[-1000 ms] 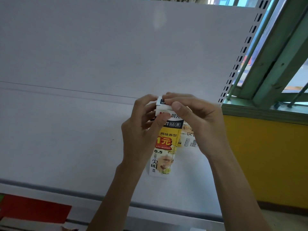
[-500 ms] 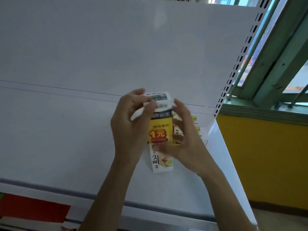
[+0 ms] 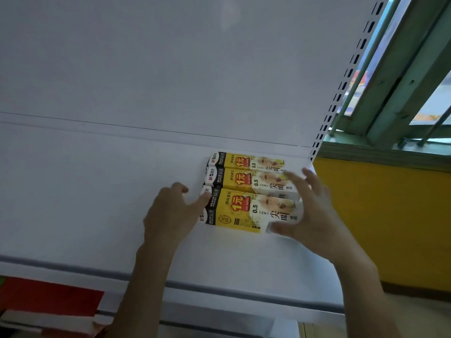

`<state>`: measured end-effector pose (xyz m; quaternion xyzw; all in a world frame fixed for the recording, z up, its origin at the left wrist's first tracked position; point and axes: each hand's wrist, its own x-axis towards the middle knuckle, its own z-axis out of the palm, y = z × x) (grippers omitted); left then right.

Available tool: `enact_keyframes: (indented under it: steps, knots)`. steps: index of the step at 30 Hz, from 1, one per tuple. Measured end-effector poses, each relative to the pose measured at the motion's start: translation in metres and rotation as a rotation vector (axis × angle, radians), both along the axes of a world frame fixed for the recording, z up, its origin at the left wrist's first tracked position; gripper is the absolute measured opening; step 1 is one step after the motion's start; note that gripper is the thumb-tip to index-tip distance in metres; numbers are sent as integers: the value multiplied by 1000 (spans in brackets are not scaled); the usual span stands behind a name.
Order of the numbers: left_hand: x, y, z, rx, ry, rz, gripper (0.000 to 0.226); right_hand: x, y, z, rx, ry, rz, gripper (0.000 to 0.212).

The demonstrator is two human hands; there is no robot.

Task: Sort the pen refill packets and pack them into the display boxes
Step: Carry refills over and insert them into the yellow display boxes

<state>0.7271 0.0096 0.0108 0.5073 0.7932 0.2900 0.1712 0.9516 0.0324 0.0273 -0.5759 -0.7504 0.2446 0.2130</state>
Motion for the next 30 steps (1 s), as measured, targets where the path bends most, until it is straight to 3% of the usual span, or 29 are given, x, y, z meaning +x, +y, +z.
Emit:
enact_keyframes:
  steps: [2,4,6,8,13,15,20,24,30]
  knots:
    - [2,10,0,69,-171,-35,59,-3,9,-6,-98,160,-80,120]
    - [6,20,3,71,-331,-120,68,-3,18,-12,-202,388,-101,120]
    - [10,28,4,-3,-526,-204,85,-6,20,-12,-280,541,-105,85]
    - [12,35,4,-48,-604,-261,101,-11,22,-15,-280,608,-89,52]
    - [9,50,-1,-8,-644,-312,112,-19,45,-31,-191,625,-259,36]
    - [6,53,-2,-7,-636,-325,105,-22,51,-34,-143,591,-305,32]
    - [1,60,-8,40,-651,-337,61,-27,61,-34,-69,543,-385,18]
    - [2,62,-13,88,-643,-349,48,-28,61,-35,-40,526,-408,18]
    - [5,66,-18,184,-588,-278,46,-31,66,-38,-29,563,-458,23]
